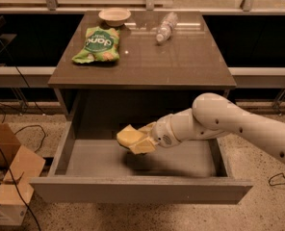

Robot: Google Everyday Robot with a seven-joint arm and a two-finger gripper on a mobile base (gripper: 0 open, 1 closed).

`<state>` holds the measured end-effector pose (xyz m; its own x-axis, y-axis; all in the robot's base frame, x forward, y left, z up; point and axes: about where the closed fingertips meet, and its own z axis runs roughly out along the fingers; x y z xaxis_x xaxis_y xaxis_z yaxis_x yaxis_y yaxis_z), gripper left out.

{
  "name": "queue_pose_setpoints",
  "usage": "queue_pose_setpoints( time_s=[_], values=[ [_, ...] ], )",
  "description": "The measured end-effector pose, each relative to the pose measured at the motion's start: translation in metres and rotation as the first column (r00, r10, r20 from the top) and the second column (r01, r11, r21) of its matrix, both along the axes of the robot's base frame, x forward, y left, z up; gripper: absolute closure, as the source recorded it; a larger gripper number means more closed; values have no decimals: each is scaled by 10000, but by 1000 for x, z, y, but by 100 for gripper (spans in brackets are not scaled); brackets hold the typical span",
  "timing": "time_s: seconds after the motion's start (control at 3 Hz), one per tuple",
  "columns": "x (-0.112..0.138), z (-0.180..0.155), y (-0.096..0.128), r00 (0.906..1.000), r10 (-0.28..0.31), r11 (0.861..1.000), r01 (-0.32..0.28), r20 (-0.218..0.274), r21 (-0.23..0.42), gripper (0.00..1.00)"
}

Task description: Place sponge into top drawer

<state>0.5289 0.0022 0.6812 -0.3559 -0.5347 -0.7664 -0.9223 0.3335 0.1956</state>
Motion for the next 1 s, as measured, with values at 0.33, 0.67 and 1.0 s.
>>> queue_pose_setpoints(
  time_s=[0.33,0.67,1.0],
  values=[
    [14,-33,-11,9965,-547,9967,508,-632,-627,59],
    [13,-34,-11,9960,-572,9966,528,-690,-635,35],
    [12,-34,-10,9961,-537,9968,493,-703,-629,12]
  ],
)
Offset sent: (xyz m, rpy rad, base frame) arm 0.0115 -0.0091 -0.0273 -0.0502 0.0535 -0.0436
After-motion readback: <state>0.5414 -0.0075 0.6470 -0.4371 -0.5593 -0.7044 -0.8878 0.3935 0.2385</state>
